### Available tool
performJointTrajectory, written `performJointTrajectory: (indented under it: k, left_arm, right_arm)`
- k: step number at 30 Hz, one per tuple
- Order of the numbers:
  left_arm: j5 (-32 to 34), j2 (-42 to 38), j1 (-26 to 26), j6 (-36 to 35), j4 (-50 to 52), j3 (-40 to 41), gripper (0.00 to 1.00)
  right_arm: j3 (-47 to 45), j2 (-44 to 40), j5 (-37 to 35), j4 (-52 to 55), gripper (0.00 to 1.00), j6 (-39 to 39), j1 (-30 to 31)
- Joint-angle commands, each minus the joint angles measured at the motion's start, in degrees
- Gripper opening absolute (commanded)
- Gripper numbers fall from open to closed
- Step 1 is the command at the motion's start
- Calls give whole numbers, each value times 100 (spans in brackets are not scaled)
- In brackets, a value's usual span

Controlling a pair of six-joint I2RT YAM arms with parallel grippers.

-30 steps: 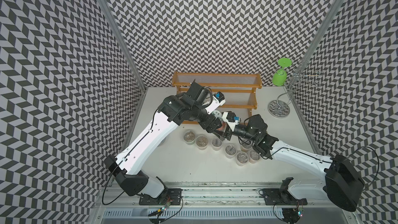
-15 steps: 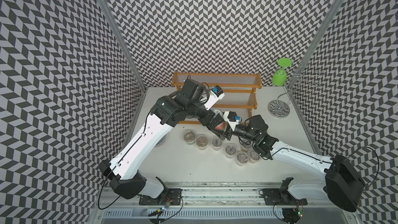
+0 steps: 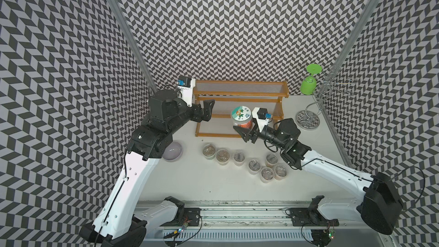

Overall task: Place the seed container on the shelf
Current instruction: Place the seed jar on the shelf.

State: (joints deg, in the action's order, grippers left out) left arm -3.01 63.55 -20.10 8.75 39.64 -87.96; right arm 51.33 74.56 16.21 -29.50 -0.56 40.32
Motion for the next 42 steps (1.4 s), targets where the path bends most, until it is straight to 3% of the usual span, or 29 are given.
performJointTrajectory:
  k: [1, 6, 16, 30, 42]
  left_arm:
    - [-409, -107, 624, 536, -732, 593, 99]
    - [-1391, -229, 1524, 1030, -1331, 1587, 100]
    - [-2438, -375, 2355, 1741, -2250, 2995, 100]
    - [-2591, -457, 2458, 1753, -2441, 3344, 100]
    - [-2671, -472, 2457, 1832, -2699, 3729, 100]
  right_arm:
    - [417, 176, -600, -177, 79, -230, -147]
    - [1010, 577, -865, 32, 80, -319, -303]
    - [762, 914, -693, -188, 80, -371, -271]
    - [674, 990, -807, -471, 80, -404, -156]
    - [1315, 1068, -1075, -294, 81, -337, -170]
